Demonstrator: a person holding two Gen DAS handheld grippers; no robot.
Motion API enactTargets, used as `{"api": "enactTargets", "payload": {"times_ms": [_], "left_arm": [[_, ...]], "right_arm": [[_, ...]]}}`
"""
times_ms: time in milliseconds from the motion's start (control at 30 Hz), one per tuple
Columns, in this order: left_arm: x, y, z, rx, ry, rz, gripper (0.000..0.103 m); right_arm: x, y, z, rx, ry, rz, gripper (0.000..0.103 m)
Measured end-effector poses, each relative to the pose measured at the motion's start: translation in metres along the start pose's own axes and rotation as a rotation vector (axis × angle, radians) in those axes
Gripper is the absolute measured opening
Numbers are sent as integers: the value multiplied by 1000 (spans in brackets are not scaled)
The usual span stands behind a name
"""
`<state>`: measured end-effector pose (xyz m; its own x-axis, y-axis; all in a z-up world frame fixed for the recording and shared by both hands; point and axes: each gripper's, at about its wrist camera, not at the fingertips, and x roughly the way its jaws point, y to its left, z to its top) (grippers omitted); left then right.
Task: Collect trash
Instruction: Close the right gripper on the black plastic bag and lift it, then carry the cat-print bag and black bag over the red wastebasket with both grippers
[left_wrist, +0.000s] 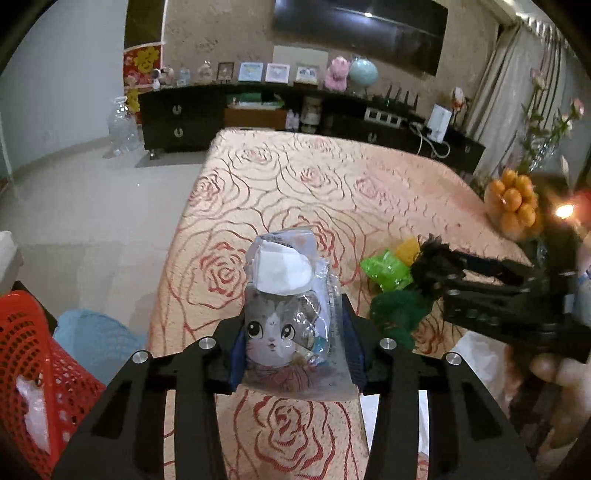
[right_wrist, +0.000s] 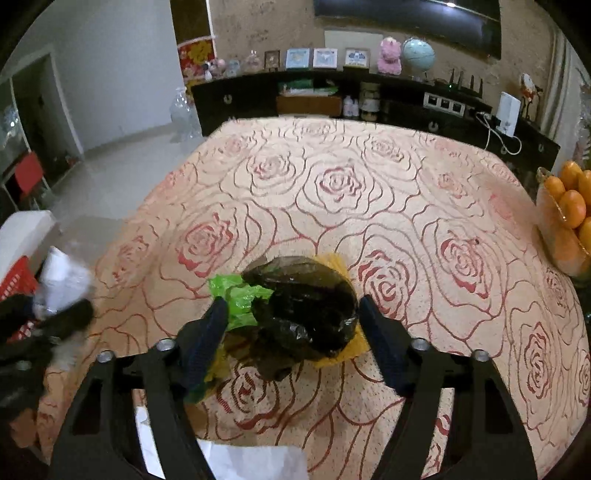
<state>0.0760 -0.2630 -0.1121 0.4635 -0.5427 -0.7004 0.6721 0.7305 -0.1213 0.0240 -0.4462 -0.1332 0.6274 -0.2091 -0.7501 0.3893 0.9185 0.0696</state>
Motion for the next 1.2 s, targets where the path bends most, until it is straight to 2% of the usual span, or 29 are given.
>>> {"api": "enactTargets", "payload": {"times_ms": [100,200,300,767,900,1200], "left_arm": [[-8,5,0,-5,-16,4,41],[-13,8,1,-7,-28,8,41],[-20,9,1,2,-47,11,41],[-57,8,3,19,-156,11,41],[-62,11,4,8,-172,13,41],[-84,23,4,-20,-226,42,41]], "right_arm": [[10,-1,-2,7,29,-14,47],[10,-4,-3,30,27,-8,39],[2,-6,-1,45,4,12,37],[-76,-18,4,98,-155,118,37],[-89,-17,3,94,-187,143,37],[-104,-7,3,67,-224,144,37]]}}
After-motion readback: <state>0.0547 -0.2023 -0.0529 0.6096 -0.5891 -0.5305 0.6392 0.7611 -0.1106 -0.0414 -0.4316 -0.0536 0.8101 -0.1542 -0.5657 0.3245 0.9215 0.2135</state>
